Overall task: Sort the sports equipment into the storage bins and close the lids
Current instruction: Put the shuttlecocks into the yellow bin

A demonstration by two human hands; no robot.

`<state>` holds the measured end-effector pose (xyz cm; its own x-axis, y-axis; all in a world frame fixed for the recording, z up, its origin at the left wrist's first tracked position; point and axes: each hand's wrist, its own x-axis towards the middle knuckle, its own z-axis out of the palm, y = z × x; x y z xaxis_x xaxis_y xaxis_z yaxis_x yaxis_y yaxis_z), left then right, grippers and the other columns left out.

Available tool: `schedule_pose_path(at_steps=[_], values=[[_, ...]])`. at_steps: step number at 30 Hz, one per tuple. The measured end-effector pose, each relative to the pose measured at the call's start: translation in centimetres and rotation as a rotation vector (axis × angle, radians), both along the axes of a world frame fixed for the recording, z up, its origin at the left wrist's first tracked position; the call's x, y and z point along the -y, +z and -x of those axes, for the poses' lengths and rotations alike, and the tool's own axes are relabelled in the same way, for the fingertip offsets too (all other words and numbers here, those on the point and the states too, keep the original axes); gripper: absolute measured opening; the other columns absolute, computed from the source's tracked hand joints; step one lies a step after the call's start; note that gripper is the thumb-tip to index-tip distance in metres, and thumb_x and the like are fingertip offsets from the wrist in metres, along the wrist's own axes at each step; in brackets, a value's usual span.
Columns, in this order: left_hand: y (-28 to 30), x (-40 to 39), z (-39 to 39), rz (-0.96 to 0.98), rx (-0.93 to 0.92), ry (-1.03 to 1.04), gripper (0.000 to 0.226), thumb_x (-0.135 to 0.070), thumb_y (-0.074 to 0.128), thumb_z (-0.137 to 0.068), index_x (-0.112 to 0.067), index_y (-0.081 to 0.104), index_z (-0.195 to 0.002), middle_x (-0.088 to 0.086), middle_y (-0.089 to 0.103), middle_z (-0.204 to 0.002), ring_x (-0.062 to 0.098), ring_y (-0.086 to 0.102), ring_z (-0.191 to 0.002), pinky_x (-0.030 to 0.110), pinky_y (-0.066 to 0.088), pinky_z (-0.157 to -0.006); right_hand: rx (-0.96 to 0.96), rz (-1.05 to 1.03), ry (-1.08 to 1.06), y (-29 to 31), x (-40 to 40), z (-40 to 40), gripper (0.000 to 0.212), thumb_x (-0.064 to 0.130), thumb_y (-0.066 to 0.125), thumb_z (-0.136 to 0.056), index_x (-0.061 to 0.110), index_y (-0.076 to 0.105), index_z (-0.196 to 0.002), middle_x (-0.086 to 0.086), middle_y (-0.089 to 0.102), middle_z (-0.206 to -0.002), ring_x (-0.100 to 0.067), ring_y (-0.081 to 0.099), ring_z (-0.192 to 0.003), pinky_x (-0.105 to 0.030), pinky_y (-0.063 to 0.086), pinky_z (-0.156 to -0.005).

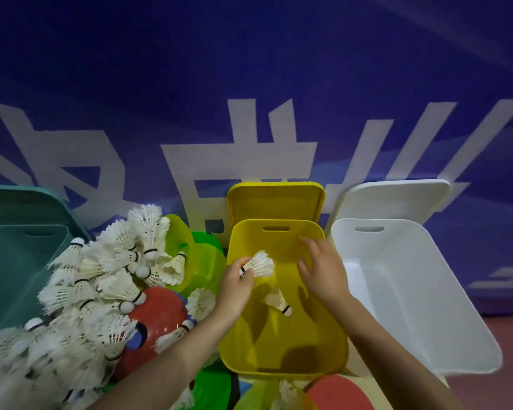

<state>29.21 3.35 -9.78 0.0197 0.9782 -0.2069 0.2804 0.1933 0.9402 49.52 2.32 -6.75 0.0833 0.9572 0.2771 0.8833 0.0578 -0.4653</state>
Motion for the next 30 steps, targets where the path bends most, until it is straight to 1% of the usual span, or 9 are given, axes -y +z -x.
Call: schedule_pose_path(at_steps=[1, 3, 7, 15, 17, 20, 23, 27, 30], values=[[-1.2, -0.6, -0.3, 0.017, -0.04, -0.009, 0.033, -0.019, 0.048, -0.097, -0.023, 0.053, -0.129, 0.003, 0.057, -0.12, 0.02, 0.063, -0.096, 0.046, 0.054, -0.086, 0.067, -0.05, -0.039, 0.3, 0.3, -1.3, 0.05, 0.026, 0.057, -0.083, 0.013, 0.052, -0.132, -0.012, 0.058, -0.122, -0.033, 0.054, -0.112, -0.042, 0.047, -0.09], [-3.7, -2.1, -1.0, 0.071, -0.113, -0.007, 0.034, -0.017, 0.046, -0.096, -0.023, 0.054, -0.129, 0.008, 0.057, -0.125, 0.025, 0.062, -0.1, 0.047, 0.053, -0.086, 0.065, 0.034, -0.139, -0.2, 0.9, -3.2, 0.052, 0.024, 0.056, -0.089, 0.014, 0.045, -0.139, -0.012, 0.053, -0.131, -0.033, 0.049, -0.119, -0.043, 0.044, -0.094], [-6.7, -4.2, -2.7, 0.129, -0.233, 0.032, 0.036, -0.007, 0.045, -0.094, -0.014, 0.056, -0.128, 0.02, 0.056, -0.127, 0.039, 0.057, -0.107, 0.047, 0.049, -0.089, -0.256, 0.223, -0.141, -2.7, 2.0, -4.5, 0.046, 0.023, 0.046, -0.098, 0.018, 0.038, -0.142, -0.006, 0.047, -0.141, -0.025, 0.046, -0.127, -0.034, 0.037, -0.102], [-7.1, -4.3, -3.2, 0.256, -0.54, -0.121, 0.047, -0.016, 0.048, -0.091, -0.015, 0.045, -0.139, 0.022, 0.053, -0.126, 0.036, 0.061, -0.094, 0.033, 0.044, -0.064, -0.411, 0.118, -0.172, -3.5, 2.4, -4.5, 0.04, 0.025, 0.045, -0.098, 0.029, 0.045, -0.138, 0.004, 0.053, -0.137, -0.017, 0.051, -0.123, -0.033, 0.041, -0.101], [-6.0, -4.2, -3.5, 0.232, -0.553, -0.128, 0.047, -0.018, 0.05, -0.091, -0.016, 0.045, -0.138, 0.021, 0.051, -0.127, 0.036, 0.06, -0.096, 0.032, 0.044, -0.066, -0.414, 0.108, -0.161, -3.4, 2.4, -4.7, 0.04, 0.025, 0.045, -0.099, 0.029, 0.045, -0.138, 0.004, 0.053, -0.137, -0.017, 0.05, -0.123, -0.033, 0.04, -0.101], [-3.0, -3.5, -3.6, 0.121, -0.464, -0.156, 0.044, -0.016, 0.051, -0.094, -0.015, 0.045, -0.137, 0.019, 0.043, -0.134, 0.035, 0.057, -0.107, 0.033, 0.046, -0.081, -0.348, 0.137, -0.141, -3.0, 2.3, -4.8, 0.04, 0.025, 0.044, -0.099, 0.026, 0.043, -0.14, -0.001, 0.051, -0.138, -0.02, 0.048, -0.125, -0.034, 0.039, -0.102], [1.1, -2.1, -1.9, -0.045, -0.357, -0.198, 0.04, -0.015, 0.05, -0.095, -0.02, 0.048, -0.135, 0.011, 0.043, -0.133, 0.023, 0.052, -0.116, 0.03, 0.042, -0.091, -0.194, 0.185, -0.147, -2.0, 2.2, -4.4, 0.042, 0.025, 0.046, -0.098, 0.019, 0.043, -0.14, -0.009, 0.049, -0.137, -0.026, 0.043, -0.126, -0.037, 0.037, -0.103], [6.1, 0.1, 2.2, -0.193, -0.253, -0.188, 0.035, -0.011, 0.048, -0.095, -0.022, 0.053, -0.128, -0.001, 0.046, -0.122, 0.009, 0.051, -0.103, 0.021, 0.042, -0.074, -0.038, 0.051, -0.109, 0.8, 2.9, -1.1, 0.046, 0.025, 0.048, -0.088, 0.009, 0.052, -0.131, -0.016, 0.054, -0.128, -0.034, 0.045, -0.12, -0.043, 0.039, -0.1], [7.9, 1.4, 6.3, -0.251, -0.259, -0.171, 0.034, -0.011, 0.048, -0.095, -0.021, 0.055, -0.127, -0.002, 0.047, -0.12, 0.009, 0.052, -0.1, 0.018, 0.042, -0.071, -0.113, 0.038, 0.024, 2.7, 4.1, 3.6, 0.043, 0.023, 0.052, -0.09, 0.013, 0.053, -0.131, -0.011, 0.055, -0.127, -0.029, 0.047, -0.12, -0.037, 0.039, -0.099]])
